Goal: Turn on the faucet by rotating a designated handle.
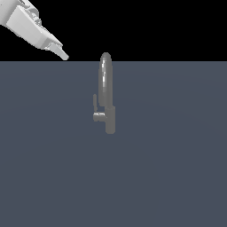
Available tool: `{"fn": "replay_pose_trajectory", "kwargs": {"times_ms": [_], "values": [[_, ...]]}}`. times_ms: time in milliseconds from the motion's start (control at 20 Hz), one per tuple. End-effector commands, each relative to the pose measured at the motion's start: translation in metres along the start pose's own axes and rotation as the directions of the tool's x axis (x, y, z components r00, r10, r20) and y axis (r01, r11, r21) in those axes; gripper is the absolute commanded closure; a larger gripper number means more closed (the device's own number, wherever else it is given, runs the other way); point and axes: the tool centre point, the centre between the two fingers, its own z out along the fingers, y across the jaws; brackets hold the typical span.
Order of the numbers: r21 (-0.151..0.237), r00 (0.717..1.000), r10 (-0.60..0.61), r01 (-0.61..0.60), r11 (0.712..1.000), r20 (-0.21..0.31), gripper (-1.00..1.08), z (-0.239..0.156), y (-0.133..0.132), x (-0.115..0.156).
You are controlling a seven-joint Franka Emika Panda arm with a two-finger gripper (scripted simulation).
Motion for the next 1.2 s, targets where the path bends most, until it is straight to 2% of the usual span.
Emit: {"fn": "replay_pose_trajectory", "kwargs": {"times_ms": [0, 300, 550, 750, 1000, 1150], "values": [[-0.047, 0.999, 0.036, -0.036, 0.998, 0.000, 1.08, 0.040, -0.007, -0.011], [-0.136, 0.995, 0.103, -0.103, 0.985, -0.004, 1.08, 0.114, -0.012, -0.026], [-0.181, 0.991, 0.136, -0.135, 0.974, -0.006, 1.08, 0.151, -0.011, -0.033], [-0.195, 0.989, 0.147, -0.146, 0.970, -0.007, 1.08, 0.163, -0.010, -0.036], [-0.196, 0.989, 0.148, -0.146, 0.970, -0.007, 1.08, 0.164, -0.009, -0.035], [-0.196, 0.989, 0.148, -0.146, 0.970, -0.007, 1.08, 0.161, -0.001, -0.035]]}}
